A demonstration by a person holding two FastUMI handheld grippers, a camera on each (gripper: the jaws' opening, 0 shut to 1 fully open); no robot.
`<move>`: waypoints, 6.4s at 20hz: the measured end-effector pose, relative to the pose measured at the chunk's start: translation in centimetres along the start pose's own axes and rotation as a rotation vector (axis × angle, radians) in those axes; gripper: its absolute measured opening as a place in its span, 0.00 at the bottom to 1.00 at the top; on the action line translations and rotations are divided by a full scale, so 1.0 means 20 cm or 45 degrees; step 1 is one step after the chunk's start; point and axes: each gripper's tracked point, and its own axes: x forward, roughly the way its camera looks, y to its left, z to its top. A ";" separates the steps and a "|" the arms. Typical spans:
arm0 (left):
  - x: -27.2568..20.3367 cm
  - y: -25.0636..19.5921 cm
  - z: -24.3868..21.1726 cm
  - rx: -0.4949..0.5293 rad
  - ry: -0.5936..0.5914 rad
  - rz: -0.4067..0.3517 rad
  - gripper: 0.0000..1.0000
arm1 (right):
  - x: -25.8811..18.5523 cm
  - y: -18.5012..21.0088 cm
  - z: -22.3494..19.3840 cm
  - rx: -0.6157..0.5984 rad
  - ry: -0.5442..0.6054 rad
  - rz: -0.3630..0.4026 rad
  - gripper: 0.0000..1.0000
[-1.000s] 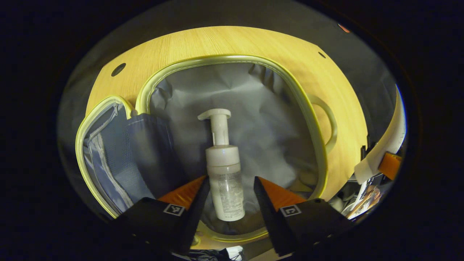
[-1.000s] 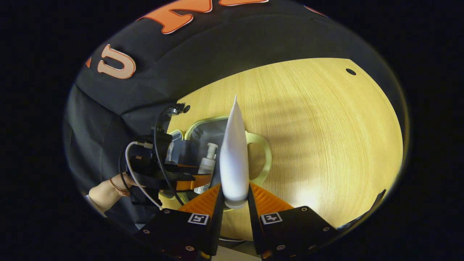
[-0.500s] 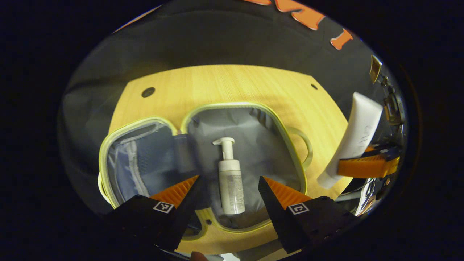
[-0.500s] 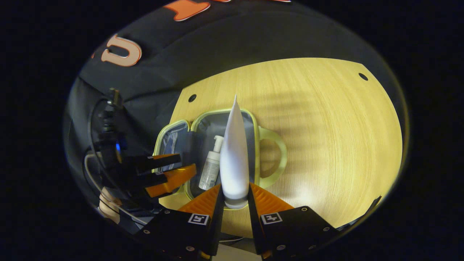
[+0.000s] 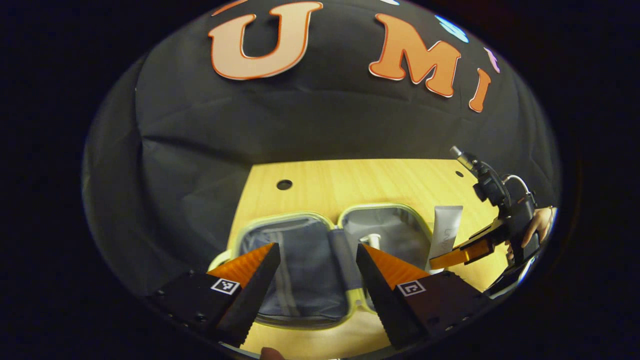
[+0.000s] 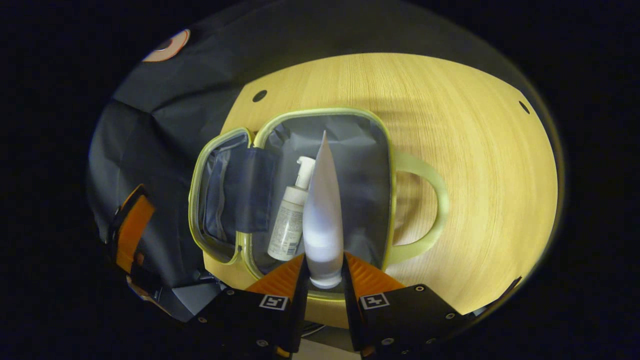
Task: First open the suitcase, pack the skin care products into it, and then close the suitcase.
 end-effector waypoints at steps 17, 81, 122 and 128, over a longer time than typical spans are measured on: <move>-0.28 0.46 -0.03 -0.160 -0.086 0.123 0.98 | 0.05 0.03 0.17 0.088 -0.093 0.032 0.92; -0.35 -0.13 0.58 -0.456 -0.164 -0.093 0.10 | -1.56 -1.23 0.27 0.194 -1.232 0.084 0.95; 0.29 -1.97 1.78 -0.036 -0.764 0.143 0.99 | -2.04 -1.42 0.30 -0.143 -1.625 -0.209 0.95; 0.17 -1.95 1.92 -0.114 -0.916 0.195 0.99 | -2.19 -1.21 0.25 -0.284 -1.778 -0.255 0.95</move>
